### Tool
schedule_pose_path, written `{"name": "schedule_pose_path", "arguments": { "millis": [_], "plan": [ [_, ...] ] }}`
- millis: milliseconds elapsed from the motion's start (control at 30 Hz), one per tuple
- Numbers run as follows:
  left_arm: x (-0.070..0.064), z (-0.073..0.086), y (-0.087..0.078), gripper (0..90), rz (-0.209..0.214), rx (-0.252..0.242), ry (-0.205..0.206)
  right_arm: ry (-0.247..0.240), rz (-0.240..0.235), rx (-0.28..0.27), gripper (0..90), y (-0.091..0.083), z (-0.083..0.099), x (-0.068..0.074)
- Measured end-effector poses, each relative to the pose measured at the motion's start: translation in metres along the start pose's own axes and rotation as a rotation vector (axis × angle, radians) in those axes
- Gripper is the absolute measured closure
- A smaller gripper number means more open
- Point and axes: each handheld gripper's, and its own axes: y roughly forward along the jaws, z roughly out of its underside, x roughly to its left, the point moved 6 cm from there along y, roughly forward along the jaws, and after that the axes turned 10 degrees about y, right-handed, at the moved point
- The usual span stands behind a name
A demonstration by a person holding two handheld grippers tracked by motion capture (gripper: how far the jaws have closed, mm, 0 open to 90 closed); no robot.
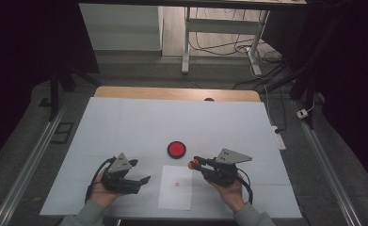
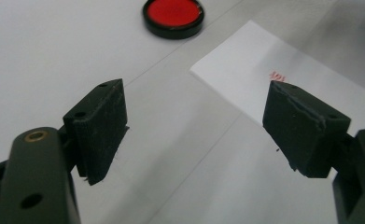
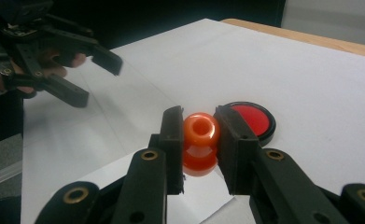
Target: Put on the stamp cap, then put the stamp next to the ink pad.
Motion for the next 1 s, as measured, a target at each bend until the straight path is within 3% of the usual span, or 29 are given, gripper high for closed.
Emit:
{"name": "schedule_pose_path", "arguments": {
  "millis": [333, 1000],
  "plan": [
    [0.007, 0.026, -0.027, 23.0, -0.04, -0.006, -0.037, 0.001, 0.017, -0.006, 72.1, -0.003, -0.002, -0.005],
    [0.02, 0.029, -0.024, 23.1, -0.046, -0.002, -0.046, -0.006, 0.039, -0.011, 72.1, -0.006, -0.004, -0.01]
  ]
}}
